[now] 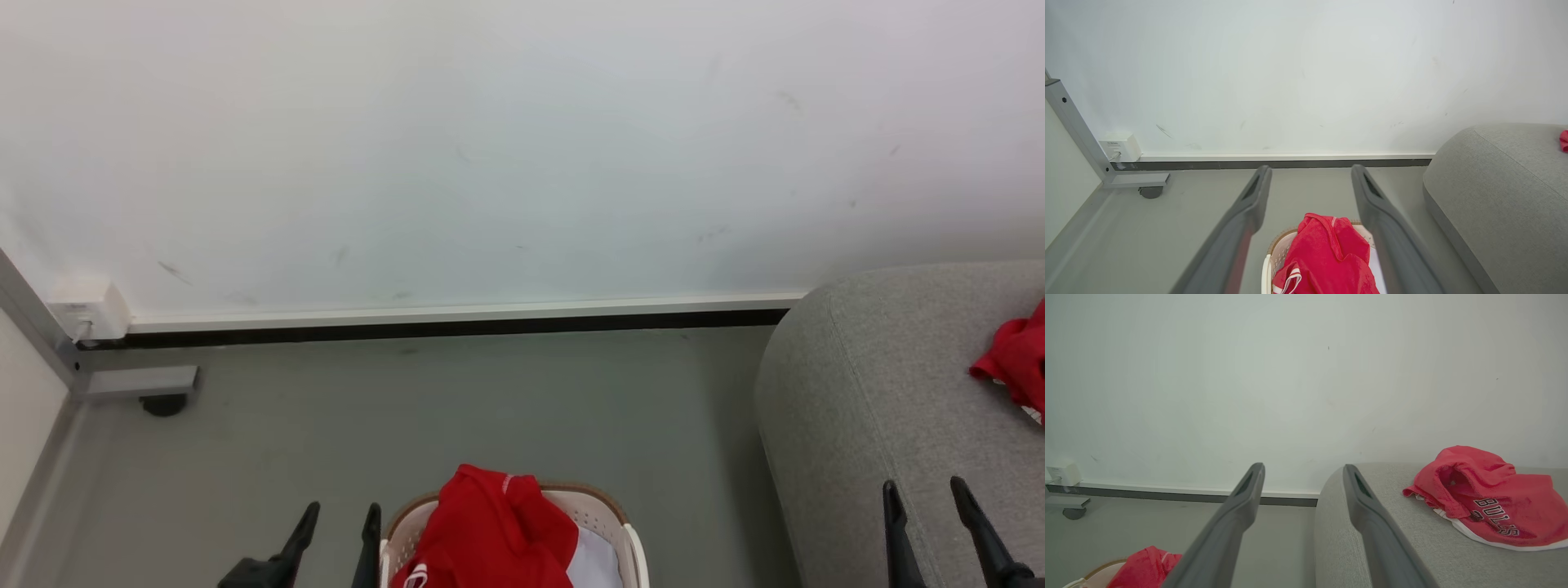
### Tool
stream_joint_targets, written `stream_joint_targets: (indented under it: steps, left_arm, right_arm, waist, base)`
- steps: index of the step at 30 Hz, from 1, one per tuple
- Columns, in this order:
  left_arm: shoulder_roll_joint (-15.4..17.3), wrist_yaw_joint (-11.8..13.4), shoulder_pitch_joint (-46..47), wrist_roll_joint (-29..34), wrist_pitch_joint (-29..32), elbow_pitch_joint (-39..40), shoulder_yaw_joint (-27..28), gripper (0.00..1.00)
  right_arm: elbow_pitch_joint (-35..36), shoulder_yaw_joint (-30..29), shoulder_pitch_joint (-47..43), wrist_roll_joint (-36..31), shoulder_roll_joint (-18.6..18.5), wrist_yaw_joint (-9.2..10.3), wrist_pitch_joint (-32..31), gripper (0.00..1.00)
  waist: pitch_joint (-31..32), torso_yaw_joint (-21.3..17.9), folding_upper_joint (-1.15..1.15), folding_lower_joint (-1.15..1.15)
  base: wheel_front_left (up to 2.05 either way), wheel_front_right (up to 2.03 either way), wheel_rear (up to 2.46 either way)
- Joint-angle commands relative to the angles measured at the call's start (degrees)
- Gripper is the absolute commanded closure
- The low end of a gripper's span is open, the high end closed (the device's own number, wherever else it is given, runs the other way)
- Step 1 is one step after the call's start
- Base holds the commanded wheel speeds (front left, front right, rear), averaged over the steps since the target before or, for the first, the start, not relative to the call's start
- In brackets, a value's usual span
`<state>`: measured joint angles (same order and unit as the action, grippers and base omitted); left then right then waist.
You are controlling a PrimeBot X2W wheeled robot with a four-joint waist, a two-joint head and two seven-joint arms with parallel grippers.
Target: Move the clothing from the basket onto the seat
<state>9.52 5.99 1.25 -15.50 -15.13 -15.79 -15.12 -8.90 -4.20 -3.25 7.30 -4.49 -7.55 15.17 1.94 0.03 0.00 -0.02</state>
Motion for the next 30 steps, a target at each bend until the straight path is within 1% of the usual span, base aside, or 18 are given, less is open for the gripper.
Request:
stream_joint_targets:
  steps: [1, 7, 14, 20, 22, 25, 27, 28, 29, 30]
  left_arm:
    - [-0.31, -0.34, -1.04, 0.77, -0.03, 0.30, 0.69, 0.00]
    - [-1.71, -1.78, -2.60, 2.81, -0.03, 0.53, 3.79, 0.00]
    - [-3.10, -3.23, -2.85, 4.63, -0.03, 0.40, 5.70, 0.00]
    - [-3.93, -4.28, -1.99, 6.26, -0.03, -0.26, 6.40, 0.00]
    - [-4.06, -4.72, -1.15, 6.82, -0.03, -1.40, 6.09, 0.00]
    - [-4.10, -5.10, 0.59, 7.73, -0.03, -5.24, 4.98, 0.00]
    - [-4.11, -5.09, 1.41, 8.06, -0.03, -6.76, 4.62, 0.00]
    - [-4.13, -4.74, 3.42, 9.07, 1.07, -10.26, 3.70, 0.00]
    - [-4.13, -4.74, 3.42, 9.07, 1.07, -10.26, 3.70, 0.00]
    - [-4.15, -4.54, 4.47, 9.46, 1.95, -12.08, 3.36, 0.00]
  right_arm:
    - [-0.50, 0.02, -1.12, 0.59, 0.32, 0.12, -0.03, 0.00]
    - [-1.71, 0.49, -1.73, 0.60, 1.21, 0.12, -0.03, 0.00]
    - [-1.85, 0.82, -0.96, 0.71, 1.46, 0.12, -0.03, 0.00]
    - [-1.29, 1.47, -0.04, 0.77, 1.50, 0.12, -0.03, 0.00]
    - [-0.97, 1.68, 0.46, 0.80, 1.50, 0.12, -0.03, 0.00]
    - [-0.47, 2.46, 1.30, 0.97, 1.51, 0.12, -0.03, 0.00]
    - [-0.30, 2.77, 1.64, 1.16, 1.50, 0.12, -0.03, 0.00]
    - [0.26, 3.15, 2.78, 1.46, 1.49, 0.12, -0.03, 0.00]
    - [0.26, 3.15, 2.78, 1.46, 1.49, 0.12, -0.03, 0.00]
    - [0.50, 3.20, 3.09, 1.62, 1.50, 0.12, -0.03, 0.00]
  waist:
    - [0.81, 0.56, 0.00, 0.02]
    - [1.38, 0.25, 0.00, 0.02]
    - [1.15, -0.63, 0.00, 0.02]
    - [-0.48, -2.30, 0.00, 0.02]
    - [-1.44, -3.12, 0.00, 0.02]
    - [-2.99, -4.63, 0.00, 0.02]
    - [-3.77, -5.27, 0.00, 0.02]
    - [-5.58, -6.48, 0.00, 0.02]
    - [-5.58, -6.48, 0.00, 0.02]
    - [-6.38, -7.09, 0.00, 0.02]
  base:
    - [0.00, 0.00, 0.00]
    - [0.00, 0.00, 0.00]
    - [0.00, 0.00, 0.00]
    - [0.00, 0.00, 0.00]
    - [0.00, 0.00, 0.00]
    - [0.00, 0.00, 0.00]
    - [0.00, 0.00, 0.00]
    - [0.00, 0.00, 0.00]
    - [0.00, 0.00, 0.00]
    - [0.00, 0.00, 0.00]
